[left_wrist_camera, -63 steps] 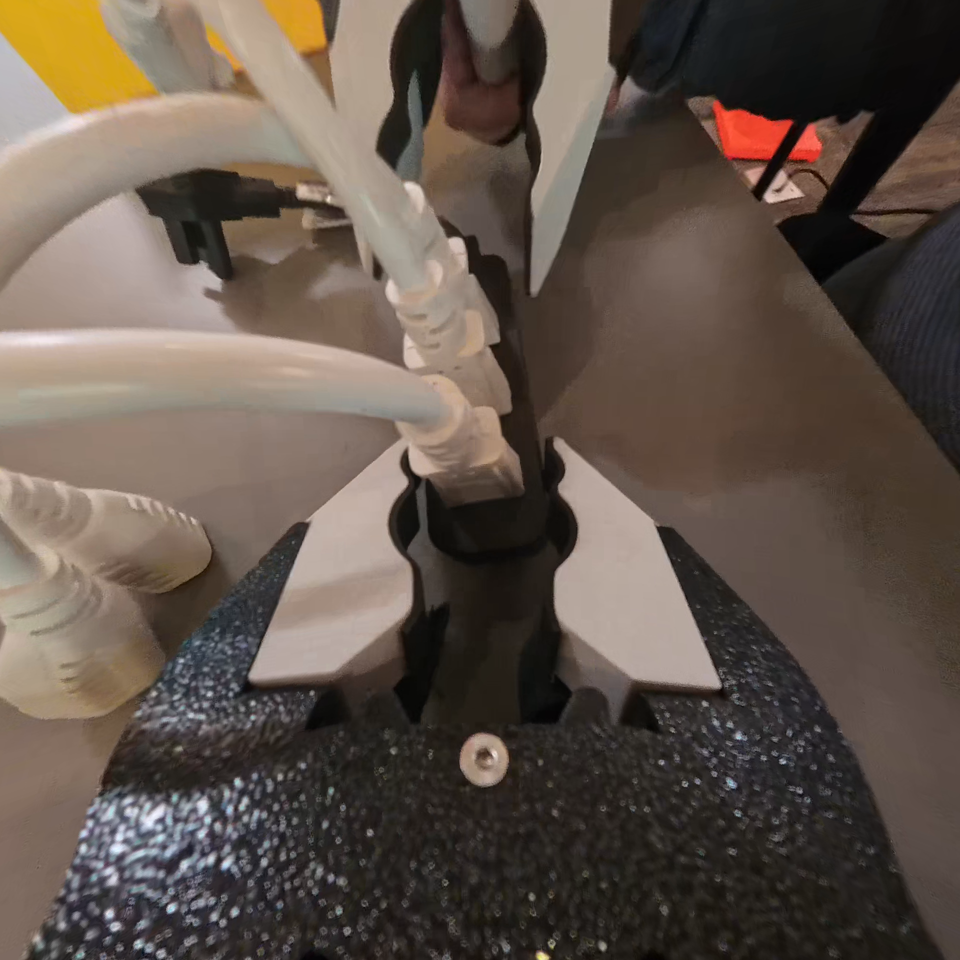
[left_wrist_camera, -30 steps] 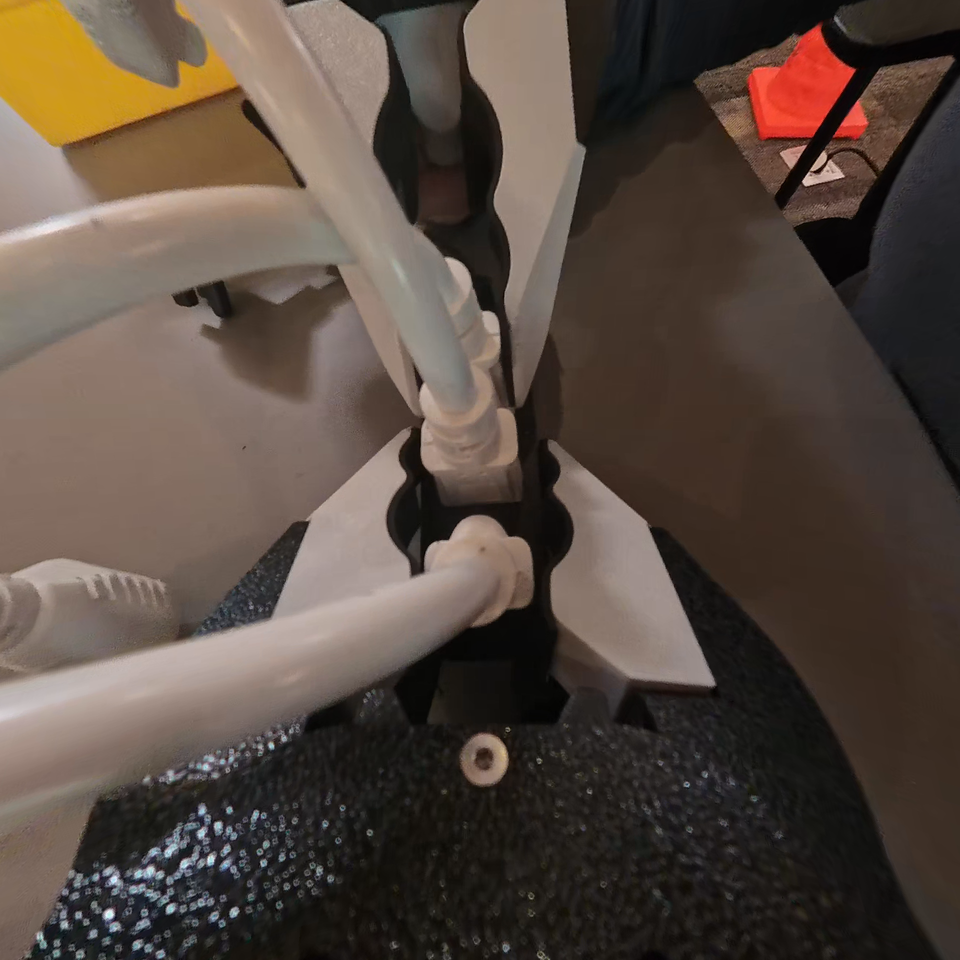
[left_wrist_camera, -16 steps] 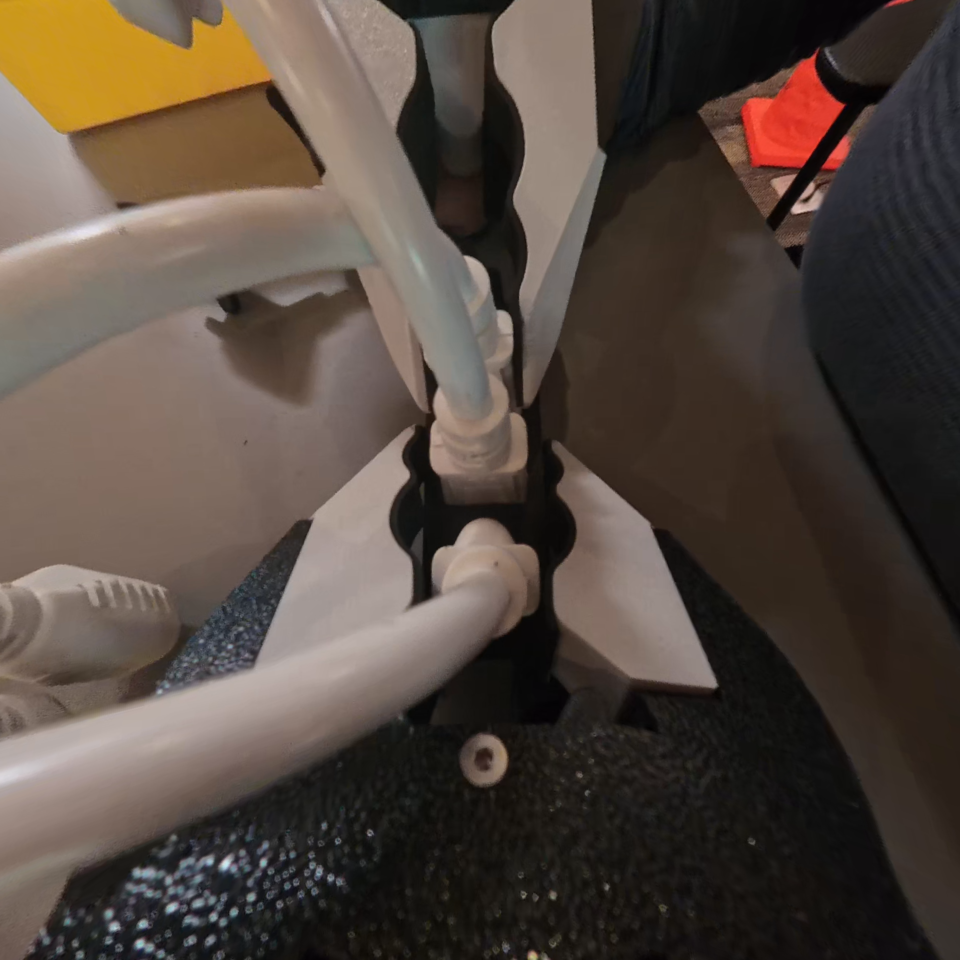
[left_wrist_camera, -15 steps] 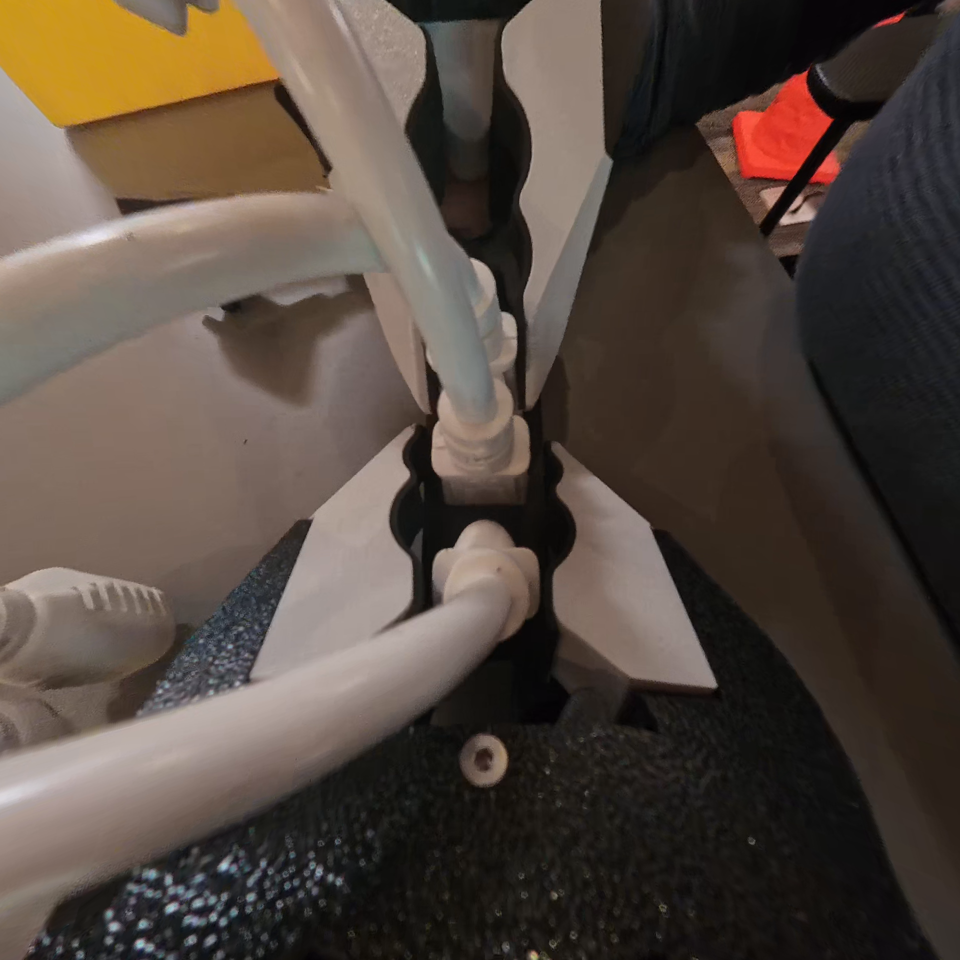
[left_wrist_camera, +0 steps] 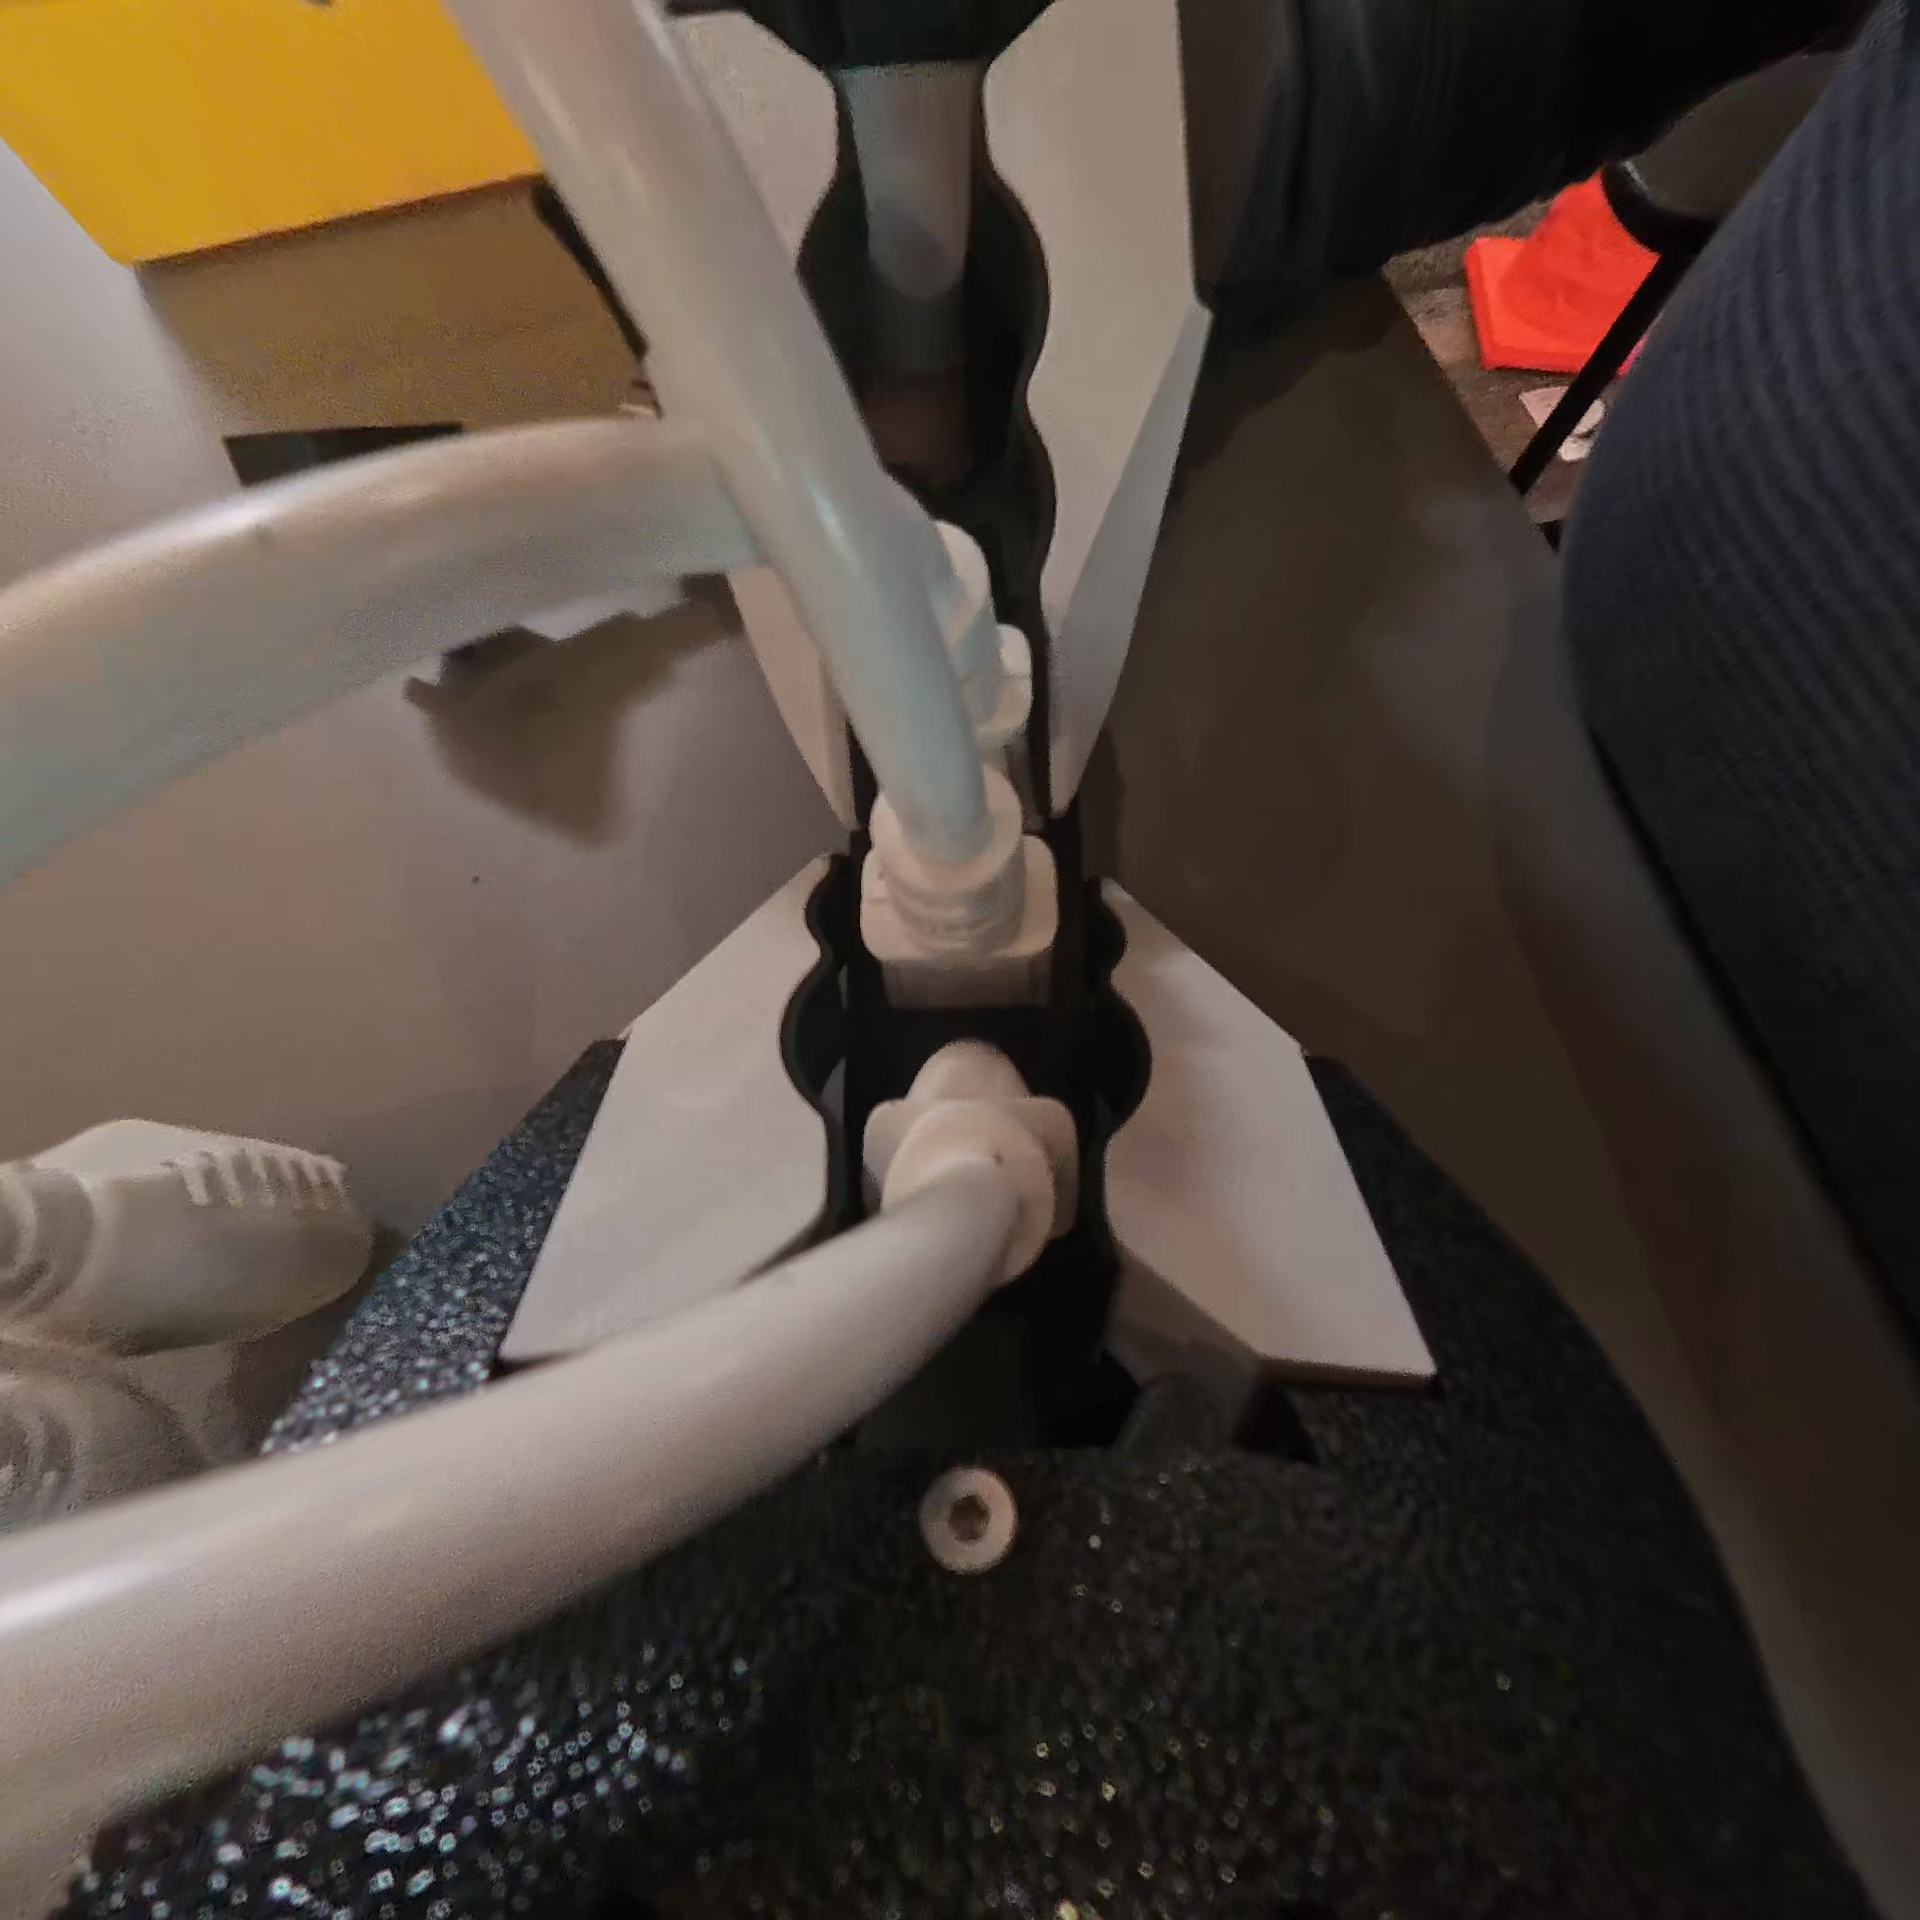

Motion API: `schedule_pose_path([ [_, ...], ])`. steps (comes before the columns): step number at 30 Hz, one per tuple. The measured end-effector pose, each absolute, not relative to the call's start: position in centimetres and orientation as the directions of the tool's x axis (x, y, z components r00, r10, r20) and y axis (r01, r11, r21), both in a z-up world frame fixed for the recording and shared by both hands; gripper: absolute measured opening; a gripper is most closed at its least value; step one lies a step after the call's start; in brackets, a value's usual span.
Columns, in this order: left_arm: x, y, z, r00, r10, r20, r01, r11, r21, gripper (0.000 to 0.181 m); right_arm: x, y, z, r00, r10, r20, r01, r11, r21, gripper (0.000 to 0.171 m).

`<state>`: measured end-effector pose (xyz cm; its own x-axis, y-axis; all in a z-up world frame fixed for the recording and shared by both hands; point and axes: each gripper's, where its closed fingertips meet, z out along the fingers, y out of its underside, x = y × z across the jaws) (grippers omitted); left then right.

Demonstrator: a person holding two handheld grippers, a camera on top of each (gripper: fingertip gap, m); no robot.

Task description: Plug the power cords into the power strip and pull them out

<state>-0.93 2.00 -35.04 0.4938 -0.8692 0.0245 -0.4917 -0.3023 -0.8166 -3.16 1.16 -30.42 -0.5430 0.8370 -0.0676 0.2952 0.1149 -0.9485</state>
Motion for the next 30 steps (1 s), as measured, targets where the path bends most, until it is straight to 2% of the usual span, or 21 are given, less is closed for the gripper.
schedule_pose_path([
  [3, -0.9, 1.9, -35.6, 0.490, -0.871, 0.029, -0.517, -0.317, -0.795, 0.044, -3.0, 1.4, -30.7, -0.558, 0.816, -0.151, 0.347, 0.063, -0.936, 0.027],
  [5, -1.0, 2.0, -35.4, 0.499, -0.866, 0.046, -0.499, -0.330, -0.801, 0.048, -2.7, 1.8, -29.5, -0.557, 0.818, -0.142, 0.282, 0.025, -0.959, 0.056],
  [7, -1.4, 2.1, -35.4, 0.520, -0.851, 0.076, -0.477, -0.363, -0.800, 0.070, -1.7, 1.8, -29.7, -0.586, 0.802, -0.110, 0.282, 0.075, -0.956, 0.067],
  [8, -1.5, 1.8, -35.5, 0.511, -0.855, 0.093, -0.479, -0.372, -0.795, 0.090, -1.1, 1.9, -30.5, -0.602, 0.794, -0.090, 0.313, 0.131, -0.941, 0.071],
  [10, -1.9, 1.2, -35.1, 0.506, -0.859, 0.081, -0.465, -0.350, -0.813, 0.107, -0.7, 2.7, -32.0, -0.589, 0.808, -0.004, 0.347, 0.248, -0.905, 0.086],
  [13, -3.5, 1.2, -33.6, 0.543, -0.838, -0.052, -0.444, -0.234, -0.865, 0.117, -0.4, 3.4, -32.0, -0.580, 0.809, 0.094, 0.301, 0.321, -0.898, 0.087],
  [15, -5.2, 1.1, -32.3, 0.578, -0.793, -0.194, -0.444, -0.106, -0.890, 0.110, -0.6, 4.2, -30.5, -0.540, 0.831, 0.134, 0.237, 0.303, -0.923, 0.085],
  [18, -8.2, 0.8, -28.8, 0.668, -0.635, -0.389, -0.390, 0.147, -0.909, 0.075, -0.9, 6.2, -26.9, -0.422, 0.884, 0.203, 0.081, 0.260, -0.962, 0.072],
  [20, -10.3, 0.8, -26.1, 0.751, -0.519, -0.408, -0.317, 0.258, -0.913, 0.052, -0.8, 8.8, -24.1, -0.240, 0.935, 0.261, -0.049, 0.257, -0.965, 0.049],
  [21, -11.7, 1.3, -25.3, 0.802, -0.463, -0.378, -0.288, 0.256, -0.923, 0.040, -0.6, 10.7, -22.8, -0.105, 0.953, 0.284, -0.102, 0.273, -0.956, 0.032],
  [24, -16.3, 3.0, -25.0, 0.921, -0.273, -0.279, -0.238, 0.177, -0.955, 0.005, 1.2, 15.1, -20.9, 0.192, 0.935, 0.299, -0.167, 0.332, -0.929, 0.002],
  [26, -17.6, 3.2, -24.8, 0.946, -0.243, -0.216, -0.179, 0.164, -0.970, 0.000, 1.7, 16.4, -21.1, 0.251, 0.924, 0.288, -0.143, 0.330, -0.933, 0.000],
  [30, -17.4, 2.8, -24.5, 0.935, -0.331, -0.127, -0.075, 0.166, -0.983, 0.000, 1.6, 17.1, -21.8, 0.276, 0.923, 0.269, -0.109, 0.308, -0.945, 0.000],
])
